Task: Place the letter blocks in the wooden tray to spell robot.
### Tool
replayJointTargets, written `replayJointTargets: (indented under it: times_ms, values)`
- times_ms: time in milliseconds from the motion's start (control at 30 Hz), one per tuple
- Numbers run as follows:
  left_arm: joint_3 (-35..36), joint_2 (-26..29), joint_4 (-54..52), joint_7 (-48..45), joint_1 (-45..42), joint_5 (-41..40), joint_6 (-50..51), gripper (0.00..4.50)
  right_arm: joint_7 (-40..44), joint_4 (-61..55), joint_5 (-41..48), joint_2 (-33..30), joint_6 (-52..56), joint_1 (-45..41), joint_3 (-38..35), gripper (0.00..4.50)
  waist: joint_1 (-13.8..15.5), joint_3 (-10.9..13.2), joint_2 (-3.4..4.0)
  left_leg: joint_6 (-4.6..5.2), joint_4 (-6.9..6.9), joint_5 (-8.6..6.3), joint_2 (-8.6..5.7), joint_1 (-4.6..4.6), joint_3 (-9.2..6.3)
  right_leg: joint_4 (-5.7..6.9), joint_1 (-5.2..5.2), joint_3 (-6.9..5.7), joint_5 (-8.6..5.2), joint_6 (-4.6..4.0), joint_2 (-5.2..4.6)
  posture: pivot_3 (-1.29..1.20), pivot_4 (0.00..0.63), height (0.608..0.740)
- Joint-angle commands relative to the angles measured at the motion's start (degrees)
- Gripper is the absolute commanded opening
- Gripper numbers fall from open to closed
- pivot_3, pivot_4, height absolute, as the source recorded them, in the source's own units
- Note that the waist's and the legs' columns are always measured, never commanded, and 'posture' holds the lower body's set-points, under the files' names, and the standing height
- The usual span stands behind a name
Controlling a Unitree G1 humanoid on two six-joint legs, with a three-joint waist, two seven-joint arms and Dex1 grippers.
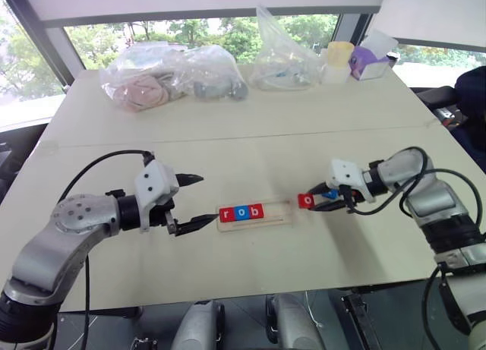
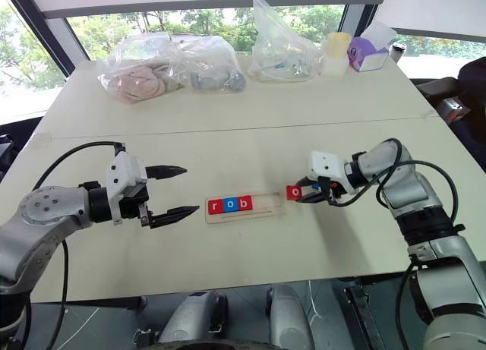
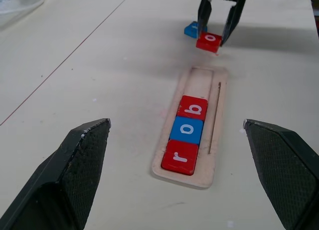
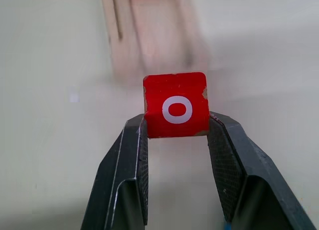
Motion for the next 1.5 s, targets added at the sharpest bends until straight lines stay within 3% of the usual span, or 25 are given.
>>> replayJointTargets:
  times_ms: [33, 400, 1500]
  values:
    - [0.44, -0.29, -0.72, 0.64, -0.68, 0.62, -1.22, 4.5, 0.56, -2.95, 0.41, 2.05, 1.35, -1.58, 1.57, 1.11, 0.03, 0.0, 0.0, 0.0, 0.0, 0.0, 0.0, 0.0, 0.0, 0.0, 0.0, 0.0, 0.0, 0.0, 0.0, 0.0, 0.15, 0.725]
    - [1.41, -0.21, -2.0, 1.82, 0.81, 0.38, -0.94, 4.5, -1.24, 0.83, -2.81, 8.22, 1.76, -4.52, 5.82, 1.11, 0.05, 0.0, 0.0, 0.0, -0.01, 0.0, -0.01, -0.2, -0.01, -0.02, -0.19, -0.01, 0.0, 0.0, -0.03, 0.0, 0.15, 0.725]
    - [1.49, -0.04, -3.28, 3.33, 2.03, -0.4, -0.69, 4.5, -1.12, 1.14, -3.71, 10.14, 0.95, -4.99, 7.11, 1.11, 0.03, 0.0, 0.0, -0.01, -0.02, 0.0, -0.01, -0.24, -0.01, -0.03, -0.22, 0.0, 0.0, -0.01, -0.03, 0.0, 0.15, 0.725]
